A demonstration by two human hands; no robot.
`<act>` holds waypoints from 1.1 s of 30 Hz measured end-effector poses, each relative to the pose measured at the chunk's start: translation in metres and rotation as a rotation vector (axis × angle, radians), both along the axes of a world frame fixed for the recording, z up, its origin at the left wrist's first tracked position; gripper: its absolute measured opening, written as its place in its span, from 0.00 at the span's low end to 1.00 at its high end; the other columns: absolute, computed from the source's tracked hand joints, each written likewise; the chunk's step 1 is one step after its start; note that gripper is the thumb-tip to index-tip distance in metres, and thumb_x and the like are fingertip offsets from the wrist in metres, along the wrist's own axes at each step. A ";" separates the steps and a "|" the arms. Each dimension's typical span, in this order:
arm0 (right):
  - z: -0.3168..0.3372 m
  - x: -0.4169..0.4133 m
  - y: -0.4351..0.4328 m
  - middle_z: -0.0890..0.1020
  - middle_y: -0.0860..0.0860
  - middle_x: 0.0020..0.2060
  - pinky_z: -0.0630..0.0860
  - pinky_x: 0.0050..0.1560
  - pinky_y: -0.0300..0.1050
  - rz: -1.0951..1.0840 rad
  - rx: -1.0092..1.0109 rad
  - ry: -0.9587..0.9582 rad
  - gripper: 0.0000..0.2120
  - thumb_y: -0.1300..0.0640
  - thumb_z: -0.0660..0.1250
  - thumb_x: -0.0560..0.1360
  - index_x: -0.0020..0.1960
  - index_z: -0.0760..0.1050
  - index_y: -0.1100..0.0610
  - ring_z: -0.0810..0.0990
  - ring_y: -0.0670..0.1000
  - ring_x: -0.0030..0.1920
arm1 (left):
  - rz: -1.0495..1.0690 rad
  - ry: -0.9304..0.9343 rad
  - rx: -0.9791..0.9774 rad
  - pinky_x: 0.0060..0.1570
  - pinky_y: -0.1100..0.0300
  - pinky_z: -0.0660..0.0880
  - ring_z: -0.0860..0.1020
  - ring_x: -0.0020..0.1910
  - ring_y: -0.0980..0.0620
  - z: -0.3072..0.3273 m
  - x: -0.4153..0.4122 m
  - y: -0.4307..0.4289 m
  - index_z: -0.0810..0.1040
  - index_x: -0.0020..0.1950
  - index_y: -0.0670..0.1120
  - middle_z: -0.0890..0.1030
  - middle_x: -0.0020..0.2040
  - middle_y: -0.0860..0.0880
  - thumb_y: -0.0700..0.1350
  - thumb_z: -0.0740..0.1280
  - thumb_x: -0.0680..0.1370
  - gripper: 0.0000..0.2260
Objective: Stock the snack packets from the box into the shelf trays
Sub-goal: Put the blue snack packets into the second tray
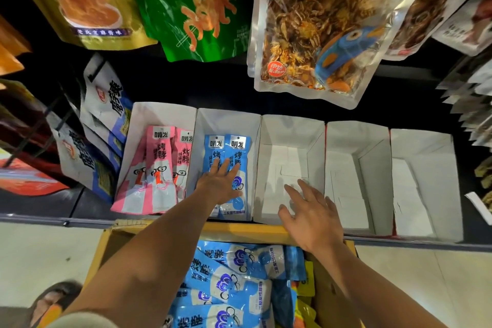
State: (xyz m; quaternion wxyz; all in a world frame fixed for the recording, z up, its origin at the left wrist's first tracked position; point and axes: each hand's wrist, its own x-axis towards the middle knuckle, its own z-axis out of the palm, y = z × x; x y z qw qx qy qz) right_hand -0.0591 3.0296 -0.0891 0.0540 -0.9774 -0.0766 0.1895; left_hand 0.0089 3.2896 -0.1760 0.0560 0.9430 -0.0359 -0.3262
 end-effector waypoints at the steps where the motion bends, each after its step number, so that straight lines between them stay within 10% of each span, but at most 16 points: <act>1: 0.000 0.000 0.000 0.50 0.45 0.81 0.53 0.79 0.58 -0.003 0.003 -0.002 0.31 0.33 0.45 0.78 0.80 0.49 0.40 0.50 0.51 0.81 | -0.001 -0.002 0.000 0.77 0.35 0.53 0.35 0.82 0.40 0.000 0.000 0.000 0.36 0.83 0.56 0.34 0.83 0.49 0.67 0.59 0.81 0.41; 25: 0.053 -0.059 0.014 0.56 0.51 0.80 0.49 0.77 0.64 0.061 -0.054 -0.135 0.28 0.38 0.49 0.82 0.79 0.58 0.47 0.53 0.55 0.79 | -0.068 -0.288 -0.014 0.81 0.42 0.47 0.43 0.84 0.45 0.148 -0.155 0.021 0.51 0.84 0.54 0.47 0.85 0.49 0.62 0.52 0.85 0.29; 33: 0.066 -0.156 0.030 0.71 0.55 0.70 0.62 0.69 0.58 0.168 -0.072 -0.133 0.26 0.38 0.55 0.80 0.71 0.69 0.52 0.69 0.59 0.70 | -0.026 -0.332 -0.002 0.80 0.42 0.53 0.51 0.82 0.40 0.142 -0.294 0.027 0.56 0.83 0.50 0.53 0.84 0.43 0.61 0.54 0.85 0.29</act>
